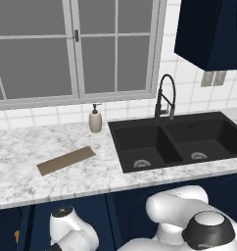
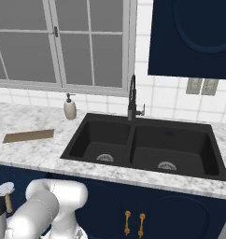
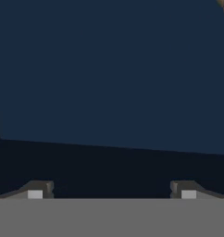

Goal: Pick the pizza cutter from the drawer and place it on the counter.

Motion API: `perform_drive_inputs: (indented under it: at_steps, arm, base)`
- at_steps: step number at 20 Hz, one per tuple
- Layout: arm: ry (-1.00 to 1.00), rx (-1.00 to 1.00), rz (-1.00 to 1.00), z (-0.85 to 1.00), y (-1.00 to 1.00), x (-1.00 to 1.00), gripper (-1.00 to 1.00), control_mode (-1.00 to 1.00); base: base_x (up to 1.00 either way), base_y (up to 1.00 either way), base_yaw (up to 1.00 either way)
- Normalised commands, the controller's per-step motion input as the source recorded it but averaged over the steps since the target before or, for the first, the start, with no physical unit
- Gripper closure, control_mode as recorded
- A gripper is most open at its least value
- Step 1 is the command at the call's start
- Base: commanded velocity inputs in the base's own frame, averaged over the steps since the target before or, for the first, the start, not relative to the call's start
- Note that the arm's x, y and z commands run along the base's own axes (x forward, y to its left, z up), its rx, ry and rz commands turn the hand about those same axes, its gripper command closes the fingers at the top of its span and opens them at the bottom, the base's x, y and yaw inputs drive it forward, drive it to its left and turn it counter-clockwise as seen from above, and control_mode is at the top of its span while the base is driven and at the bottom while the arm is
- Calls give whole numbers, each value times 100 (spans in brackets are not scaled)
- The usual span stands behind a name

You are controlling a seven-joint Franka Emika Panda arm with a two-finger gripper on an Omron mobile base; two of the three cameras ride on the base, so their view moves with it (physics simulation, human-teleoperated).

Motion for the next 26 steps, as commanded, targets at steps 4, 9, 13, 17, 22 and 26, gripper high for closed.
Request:
perform_drive_inputs:
  at_steps: [4,9,13,17,22,26]
  arm:
    - [-7,0,0,63,-20,5,-100,-100]
    - [-8,0,0,48,-25,18,-100,-100]
    - [-10,0,1,31,-51,18,-100,-100]
    - [-1,0,0,2,-70,28,-100,-100]
    - [0,0,0,0,-71,47,-100,-100]
    - [-5,-2,4,-1,-7,62,-100,-100]
  base:
    - [0,0,0]
    - [0,0,0]
    - [0,0,0]
    - [0,0,0]
    - [0,0,0]
    - [0,0,0]
